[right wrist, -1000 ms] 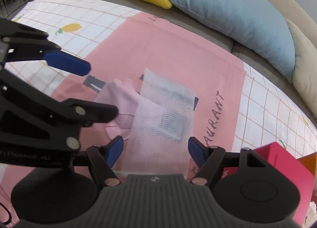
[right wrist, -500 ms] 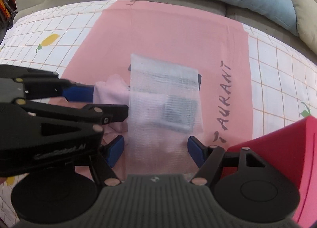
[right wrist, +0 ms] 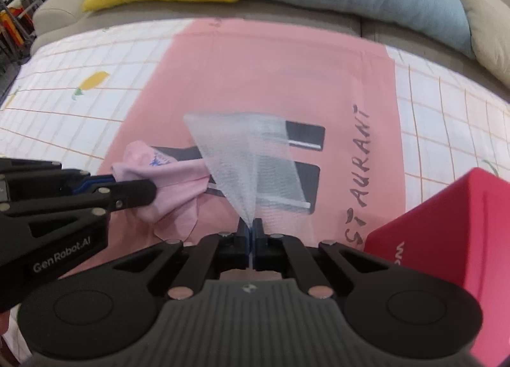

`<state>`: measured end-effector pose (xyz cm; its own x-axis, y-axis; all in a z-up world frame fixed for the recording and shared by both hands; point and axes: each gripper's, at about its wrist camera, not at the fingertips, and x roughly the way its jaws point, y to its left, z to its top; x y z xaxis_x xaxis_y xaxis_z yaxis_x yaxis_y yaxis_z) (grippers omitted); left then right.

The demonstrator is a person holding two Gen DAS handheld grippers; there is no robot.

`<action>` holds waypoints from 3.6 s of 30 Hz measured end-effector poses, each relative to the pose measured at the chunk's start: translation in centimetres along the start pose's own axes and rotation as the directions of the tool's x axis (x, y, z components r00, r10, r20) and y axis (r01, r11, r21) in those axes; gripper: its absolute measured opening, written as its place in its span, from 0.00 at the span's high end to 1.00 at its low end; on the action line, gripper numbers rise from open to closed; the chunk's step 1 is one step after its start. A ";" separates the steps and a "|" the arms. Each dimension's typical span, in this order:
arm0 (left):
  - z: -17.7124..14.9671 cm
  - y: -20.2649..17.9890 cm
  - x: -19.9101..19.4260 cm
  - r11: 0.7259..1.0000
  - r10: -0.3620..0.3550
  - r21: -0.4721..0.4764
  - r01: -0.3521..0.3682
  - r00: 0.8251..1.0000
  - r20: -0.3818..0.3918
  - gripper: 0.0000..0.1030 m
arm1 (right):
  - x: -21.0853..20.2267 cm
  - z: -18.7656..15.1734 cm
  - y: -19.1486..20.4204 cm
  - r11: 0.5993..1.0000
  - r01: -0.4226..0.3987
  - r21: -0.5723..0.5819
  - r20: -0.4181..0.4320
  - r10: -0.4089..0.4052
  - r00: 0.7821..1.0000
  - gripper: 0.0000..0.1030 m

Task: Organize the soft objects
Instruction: 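Carry the pink cloth and mesh bag over the white box and lower them in, then open both tools to release the cloth and mesh bag into the box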

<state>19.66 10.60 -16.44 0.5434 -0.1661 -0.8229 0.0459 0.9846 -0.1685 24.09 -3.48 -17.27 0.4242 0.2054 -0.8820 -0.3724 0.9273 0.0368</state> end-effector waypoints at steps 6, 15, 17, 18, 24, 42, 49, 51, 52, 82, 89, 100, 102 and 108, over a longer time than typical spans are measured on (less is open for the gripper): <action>-2.4 -1.0 -3.9 0.997 0.060 -0.051 -0.058 0.998 0.038 0.93 | -3.9 -1.9 1.4 0.998 -0.066 -0.010 0.051 0.066 0.996 1.00; -5.9 -4.4 -9.9 0.996 0.041 -0.082 -0.033 0.995 0.089 0.93 | -9.9 -7.7 1.6 0.987 -0.160 -0.018 0.067 0.160 0.985 1.00; -6.6 -5.3 -11.0 0.997 0.027 -0.079 -0.019 0.995 0.098 0.93 | -11.2 -9.0 1.1 0.986 -0.168 -0.012 0.072 0.168 0.983 1.00; -7.0 -5.8 -11.5 0.997 0.020 -0.078 -0.012 0.995 0.101 0.93 | -11.8 -9.7 0.8 0.985 -0.170 -0.006 0.075 0.170 0.983 1.00; -8.3 -8.7 -13.6 0.998 -0.010 -0.056 0.015 0.996 0.092 0.93 | -14.6 -13.3 -1.6 0.987 -0.154 0.040 0.060 0.152 0.987 1.00; -8.6 -17.5 -14.8 0.991 -0.117 0.072 0.114 0.992 0.047 0.93 | -21.4 -19.2 -10.2 0.973 -0.041 0.227 0.145 0.008 0.989 1.00; -5.4 -22.4 -15.5 0.967 -0.199 0.179 0.180 0.976 0.093 0.93 | -25.3 -20.1 -14.7 0.951 0.015 0.308 0.234 -0.091 0.968 1.00; -4.2 -24.0 -15.5 0.957 -0.226 0.212 0.199 0.968 0.110 0.93 | -26.2 -19.9 -16.2 0.947 0.038 0.320 0.255 -0.125 0.959 1.00; -3.7 -24.9 -15.6 0.951 -0.237 0.232 0.204 0.964 0.121 0.93 | -26.6 -19.8 -17.0 0.944 0.049 0.327 0.265 -0.142 0.954 1.00; 5.1 -37.5 -1.4 0.889 -0.219 0.414 0.193 0.976 0.016 0.93 | -18.9 -13.7 -32.5 0.903 0.283 0.324 0.096 -0.329 0.940 1.00; 4.5 -37.4 1.4 0.885 -0.171 0.430 0.177 0.984 -0.052 0.93 | -16.3 -13.6 -32.7 0.904 0.305 0.299 0.033 -0.329 0.944 0.99; 5.1 -36.3 0.1 0.886 -0.204 0.417 0.203 0.978 -0.042 0.51 | -17.1 -13.1 -32.2 0.911 0.335 0.242 0.023 -0.351 0.936 0.72; 5.5 -36.1 -0.8 0.888 -0.210 0.413 0.203 0.977 -0.028 0.43 | -17.7 -13.0 -32.0 0.914 0.333 0.233 0.032 -0.349 0.936 0.64; 6.4 -35.4 -4.8 0.896 -0.225 0.402 0.190 0.974 0.040 0.29 | -20.7 -12.3 -30.5 0.913 0.348 0.213 0.075 -0.371 0.926 0.42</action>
<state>20.83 -23.08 -3.05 0.5519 -0.3810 -0.7418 0.4816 0.8718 -0.0894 16.52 -39.90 -5.94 0.5923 -0.1304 -0.7951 -0.0161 0.9847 -0.1735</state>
